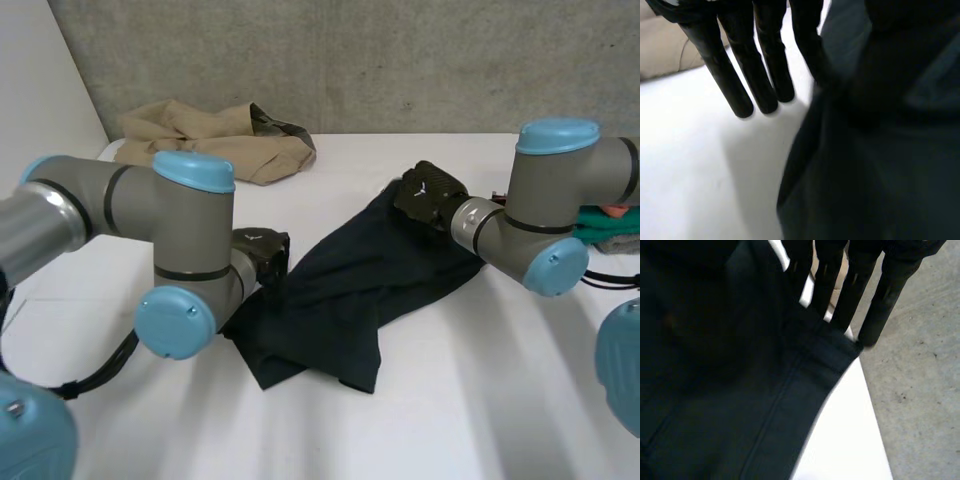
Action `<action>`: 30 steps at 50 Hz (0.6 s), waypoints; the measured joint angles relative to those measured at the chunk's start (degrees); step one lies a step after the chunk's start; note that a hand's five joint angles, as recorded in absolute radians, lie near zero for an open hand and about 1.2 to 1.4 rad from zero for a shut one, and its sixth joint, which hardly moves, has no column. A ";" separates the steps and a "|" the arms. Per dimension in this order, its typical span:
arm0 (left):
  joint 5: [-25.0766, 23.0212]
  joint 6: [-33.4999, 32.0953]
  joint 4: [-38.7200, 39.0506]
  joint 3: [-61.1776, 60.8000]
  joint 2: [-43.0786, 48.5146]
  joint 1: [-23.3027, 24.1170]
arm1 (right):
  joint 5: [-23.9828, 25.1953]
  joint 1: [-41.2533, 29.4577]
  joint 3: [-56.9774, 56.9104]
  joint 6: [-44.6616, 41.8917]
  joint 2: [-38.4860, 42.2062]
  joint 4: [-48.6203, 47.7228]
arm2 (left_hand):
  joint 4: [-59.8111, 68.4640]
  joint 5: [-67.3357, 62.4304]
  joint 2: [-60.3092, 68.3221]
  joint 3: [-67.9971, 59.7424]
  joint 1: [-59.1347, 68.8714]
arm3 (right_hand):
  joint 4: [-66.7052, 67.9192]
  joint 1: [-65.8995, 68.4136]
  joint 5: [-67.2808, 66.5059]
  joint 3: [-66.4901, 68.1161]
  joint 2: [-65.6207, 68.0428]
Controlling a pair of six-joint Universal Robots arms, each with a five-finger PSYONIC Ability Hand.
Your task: Fold the laundry.
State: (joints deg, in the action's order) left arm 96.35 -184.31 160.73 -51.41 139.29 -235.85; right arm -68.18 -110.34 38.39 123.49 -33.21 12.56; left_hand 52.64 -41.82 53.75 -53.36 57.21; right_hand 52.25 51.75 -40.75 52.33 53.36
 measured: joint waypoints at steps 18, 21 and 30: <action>-0.22 -22.29 37.47 15.44 -9.33 -2.12 | -10.04 0.21 -5.38 15.68 -8.07 -45.78 | 16.01 -13.80 14.67 -14.64 9.12 | 16.17 13.01 -15.75 15.67 13.93; -1.77 -22.35 42.66 12.92 -12.84 -2.76 | -11.31 0.42 -0.68 19.06 -12.59 -50.34 | 16.02 -14.67 14.67 -14.64 9.12 | 16.18 13.01 -15.75 15.67 13.93; -5.67 -18.24 42.79 -5.88 -20.57 -5.08 | -9.64 1.28 22.46 21.91 -24.53 -49.85 | 16.04 -15.27 14.69 -14.71 9.12 | 16.23 13.01 -16.20 15.67 13.93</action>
State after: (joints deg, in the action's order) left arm 90.68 -202.56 203.52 -57.28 118.73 -240.93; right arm -77.81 -109.05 60.85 145.41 -57.75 -37.29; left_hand 68.68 -57.09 68.43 -68.07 66.33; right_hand 68.48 64.75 -56.95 68.01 67.29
